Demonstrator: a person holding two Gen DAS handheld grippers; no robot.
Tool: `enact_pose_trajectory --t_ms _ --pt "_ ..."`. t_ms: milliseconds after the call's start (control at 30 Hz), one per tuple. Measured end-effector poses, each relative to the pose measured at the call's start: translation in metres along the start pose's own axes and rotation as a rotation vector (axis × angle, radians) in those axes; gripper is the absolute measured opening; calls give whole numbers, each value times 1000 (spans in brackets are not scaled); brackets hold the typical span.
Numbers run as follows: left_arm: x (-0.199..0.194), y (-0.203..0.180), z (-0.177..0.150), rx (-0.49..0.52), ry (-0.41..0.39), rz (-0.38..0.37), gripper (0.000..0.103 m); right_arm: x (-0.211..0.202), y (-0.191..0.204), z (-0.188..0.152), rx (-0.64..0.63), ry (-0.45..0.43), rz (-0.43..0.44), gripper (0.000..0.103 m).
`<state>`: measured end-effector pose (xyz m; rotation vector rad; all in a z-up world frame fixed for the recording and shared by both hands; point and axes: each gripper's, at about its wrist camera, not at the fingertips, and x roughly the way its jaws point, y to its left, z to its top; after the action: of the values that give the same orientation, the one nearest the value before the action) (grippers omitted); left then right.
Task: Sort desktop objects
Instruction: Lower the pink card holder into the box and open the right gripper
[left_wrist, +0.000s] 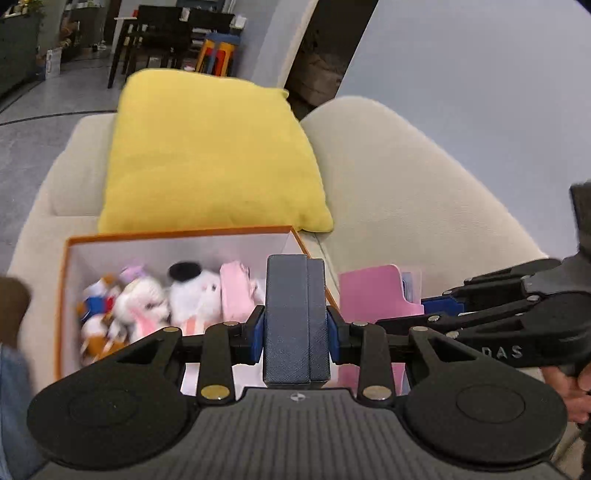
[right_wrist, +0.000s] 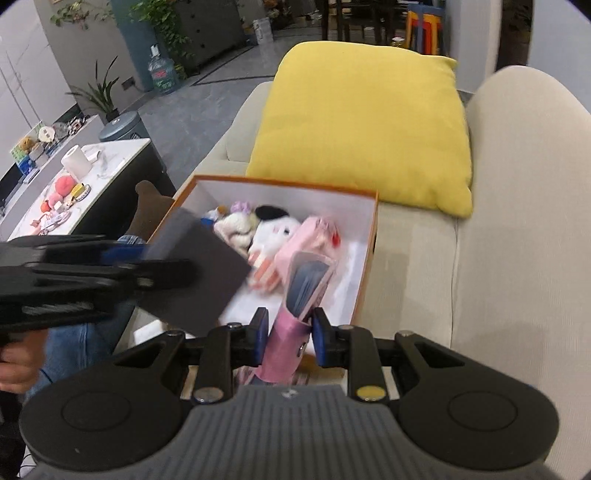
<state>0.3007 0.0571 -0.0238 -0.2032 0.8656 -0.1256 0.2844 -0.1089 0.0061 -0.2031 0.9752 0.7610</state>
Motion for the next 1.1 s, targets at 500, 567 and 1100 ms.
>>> enact_pose_trajectory --t_ms 500,567,1100 --pt "143 47 15 -129 122 -51 37 108 -52 64 -126 155 15 26" --pt "153 53 13 -170 131 -70 37 117 -55 65 -129 168 3 26" --pt "163 80 10 -333 135 -158 38 135 -53 73 -26 191 -31 26"
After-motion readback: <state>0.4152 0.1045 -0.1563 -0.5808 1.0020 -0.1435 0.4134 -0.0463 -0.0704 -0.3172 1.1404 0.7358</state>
